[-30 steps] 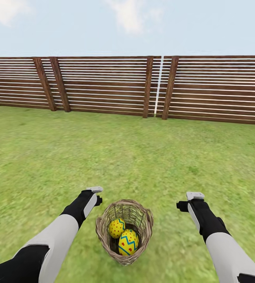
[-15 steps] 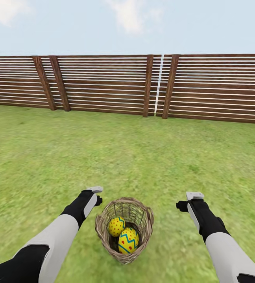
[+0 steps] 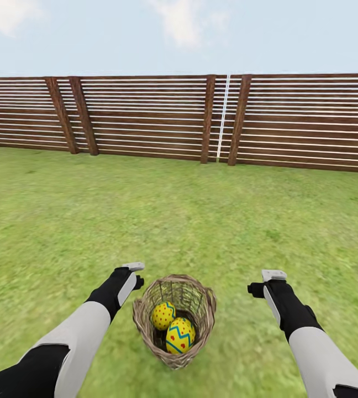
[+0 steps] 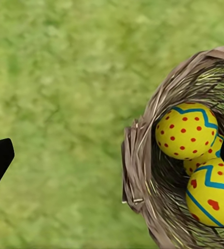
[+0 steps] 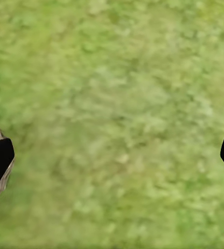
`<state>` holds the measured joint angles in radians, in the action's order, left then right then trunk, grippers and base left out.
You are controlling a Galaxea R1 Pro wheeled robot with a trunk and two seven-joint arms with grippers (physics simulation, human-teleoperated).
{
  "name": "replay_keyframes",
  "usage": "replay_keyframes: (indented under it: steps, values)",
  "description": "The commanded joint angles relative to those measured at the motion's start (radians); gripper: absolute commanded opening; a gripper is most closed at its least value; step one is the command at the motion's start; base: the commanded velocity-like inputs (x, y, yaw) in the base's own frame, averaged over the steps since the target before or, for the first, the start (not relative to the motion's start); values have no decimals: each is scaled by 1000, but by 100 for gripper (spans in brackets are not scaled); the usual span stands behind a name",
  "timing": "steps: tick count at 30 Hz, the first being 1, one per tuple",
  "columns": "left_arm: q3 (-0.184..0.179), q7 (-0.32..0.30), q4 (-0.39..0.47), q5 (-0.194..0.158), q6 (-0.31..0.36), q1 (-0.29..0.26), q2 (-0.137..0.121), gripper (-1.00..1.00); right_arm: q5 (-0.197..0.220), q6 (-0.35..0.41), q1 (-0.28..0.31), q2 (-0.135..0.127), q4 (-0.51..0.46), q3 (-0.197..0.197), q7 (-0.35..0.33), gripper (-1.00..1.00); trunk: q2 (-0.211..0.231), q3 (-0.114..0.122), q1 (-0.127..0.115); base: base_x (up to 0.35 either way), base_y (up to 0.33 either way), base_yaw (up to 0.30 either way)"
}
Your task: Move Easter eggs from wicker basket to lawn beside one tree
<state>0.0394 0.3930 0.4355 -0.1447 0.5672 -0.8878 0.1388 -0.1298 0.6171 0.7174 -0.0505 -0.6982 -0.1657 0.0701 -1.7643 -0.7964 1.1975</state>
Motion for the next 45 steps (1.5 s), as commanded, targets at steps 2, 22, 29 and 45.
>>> replay_keyframes:
  steps: [2,22,29,45]
  values:
    - [4,7,2,-10,2,0,1,100,-10,6,1,0,-1,-2,-4,100,-15,-7,8,0,0,0]
    - [5,7,2,-68,2,0,-5,100,-10,6,1,0,0,-2,-3,100,-155,-70,84,0,0,0]
    - [6,7,3,-68,2,0,-7,100,-10,6,1,1,0,-2,-3,100,-204,-92,111,0,0,0]
    - [7,7,2,-69,2,0,-7,100,-11,5,1,1,0,-2,-4,100,-316,-142,173,0,0,0]
